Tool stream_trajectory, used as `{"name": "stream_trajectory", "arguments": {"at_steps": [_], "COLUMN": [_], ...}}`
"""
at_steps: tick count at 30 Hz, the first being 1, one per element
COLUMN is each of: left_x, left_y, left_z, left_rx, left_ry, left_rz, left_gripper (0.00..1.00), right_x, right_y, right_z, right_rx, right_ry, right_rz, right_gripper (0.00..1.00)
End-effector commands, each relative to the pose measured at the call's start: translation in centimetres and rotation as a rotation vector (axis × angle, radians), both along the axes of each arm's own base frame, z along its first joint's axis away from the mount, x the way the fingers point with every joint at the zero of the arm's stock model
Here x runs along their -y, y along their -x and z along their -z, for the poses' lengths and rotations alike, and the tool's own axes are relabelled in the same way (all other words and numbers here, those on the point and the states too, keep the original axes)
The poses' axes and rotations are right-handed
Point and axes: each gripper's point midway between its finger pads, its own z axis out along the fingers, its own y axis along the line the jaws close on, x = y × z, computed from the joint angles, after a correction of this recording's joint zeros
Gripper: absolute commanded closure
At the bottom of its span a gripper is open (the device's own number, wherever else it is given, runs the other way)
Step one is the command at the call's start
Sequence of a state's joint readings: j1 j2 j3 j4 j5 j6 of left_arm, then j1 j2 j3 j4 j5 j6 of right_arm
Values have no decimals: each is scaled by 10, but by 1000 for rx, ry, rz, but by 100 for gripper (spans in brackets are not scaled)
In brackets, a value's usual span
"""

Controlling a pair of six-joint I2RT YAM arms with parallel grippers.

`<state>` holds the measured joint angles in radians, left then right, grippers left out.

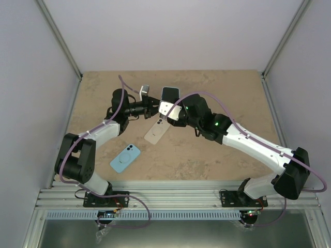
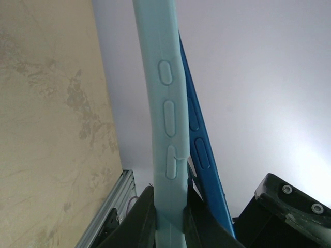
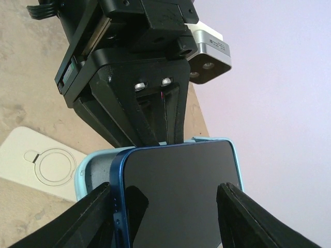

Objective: Take the phone out of the phone case
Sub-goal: Remove the phone case from the phone.

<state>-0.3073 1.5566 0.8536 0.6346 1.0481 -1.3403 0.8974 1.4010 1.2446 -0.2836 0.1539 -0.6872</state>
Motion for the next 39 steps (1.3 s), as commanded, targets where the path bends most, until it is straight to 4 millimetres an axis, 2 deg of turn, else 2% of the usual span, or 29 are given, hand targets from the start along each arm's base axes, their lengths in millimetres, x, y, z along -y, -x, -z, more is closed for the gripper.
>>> {"name": "stream_trajectory", "arguments": {"at_steps": [1,5,10,14,17,22,30,35,39], "left_x": [-1,-1,-1,0,0,-1,-2,-15,-32], "left_y": [0,1,1,0,0,-3,-9,-26,-44], "left_z": [-19,-21,-19,-17,-16,-11,5,34,54], "left_rx": [89,88,71,66,64,74,88,86,61], "left_ry": [22,30,41,40,38,5,-70,-187,-276], "left_rz": [4,8,9,9,8,-8,-28,-106,-176], "left_gripper": [100,100,100,100,100,100,100,100,100], "right_x": [-1,4,14,16,18,11,3,2,3], "right_y": [-6,-13,-21,-22,-24,-23,-17,-12,-10], "right_z": [-4,2,8,13,13,-1,-28,-40,-37], "right_rx": [35,103,219,249,278,282,245,218,207], "right_ry": [5,57,129,149,166,144,78,48,54], "right_rz": [19,55,110,121,134,135,121,108,99], "right_gripper": [46,48,54,59,72,99,99,100,100]}}
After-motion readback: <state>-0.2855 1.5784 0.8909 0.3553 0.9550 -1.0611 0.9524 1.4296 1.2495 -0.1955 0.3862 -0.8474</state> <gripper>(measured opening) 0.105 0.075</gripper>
